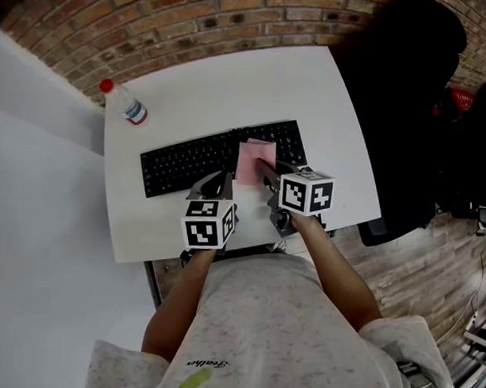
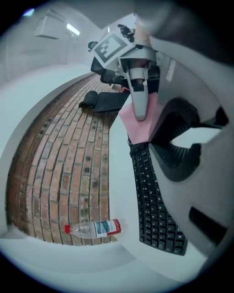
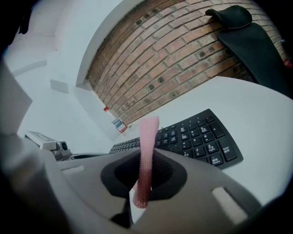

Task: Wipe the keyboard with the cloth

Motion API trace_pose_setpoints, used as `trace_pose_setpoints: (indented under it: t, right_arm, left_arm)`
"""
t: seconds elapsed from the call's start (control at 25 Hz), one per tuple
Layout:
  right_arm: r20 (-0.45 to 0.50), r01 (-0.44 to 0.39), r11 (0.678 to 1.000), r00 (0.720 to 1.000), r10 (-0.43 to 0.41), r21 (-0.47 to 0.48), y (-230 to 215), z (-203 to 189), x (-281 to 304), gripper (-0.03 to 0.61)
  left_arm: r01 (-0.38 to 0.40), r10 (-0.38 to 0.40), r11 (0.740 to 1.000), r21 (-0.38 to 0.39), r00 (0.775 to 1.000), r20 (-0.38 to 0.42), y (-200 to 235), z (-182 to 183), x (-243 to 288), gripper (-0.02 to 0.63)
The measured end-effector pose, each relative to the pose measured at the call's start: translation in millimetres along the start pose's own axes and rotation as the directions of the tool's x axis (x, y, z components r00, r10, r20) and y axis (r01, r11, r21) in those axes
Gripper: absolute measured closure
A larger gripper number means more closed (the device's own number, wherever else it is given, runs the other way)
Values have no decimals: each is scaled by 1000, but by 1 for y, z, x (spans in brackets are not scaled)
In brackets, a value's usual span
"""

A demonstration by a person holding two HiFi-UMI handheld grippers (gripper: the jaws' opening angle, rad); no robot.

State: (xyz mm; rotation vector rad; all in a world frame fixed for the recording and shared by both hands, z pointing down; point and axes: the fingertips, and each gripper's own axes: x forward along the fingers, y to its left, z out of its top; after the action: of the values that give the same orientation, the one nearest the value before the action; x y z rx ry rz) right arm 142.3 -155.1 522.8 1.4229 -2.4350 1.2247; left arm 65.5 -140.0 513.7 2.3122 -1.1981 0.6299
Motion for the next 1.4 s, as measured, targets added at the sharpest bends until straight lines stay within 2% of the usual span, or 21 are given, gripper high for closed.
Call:
trace_pose_setpoints:
  t: [1.08, 1.4]
  right_arm:
    - [-5, -12, 999, 1000, 12, 30, -83, 19, -49, 558]
    - [-2, 21, 1000, 1000, -21, -11, -104, 25, -72, 558]
  left_arm:
    - [3, -3, 1000, 17, 1000, 22, -74, 16, 46, 618]
    - [-12, 12, 1000, 7, 999, 40, -86, 21, 45, 618]
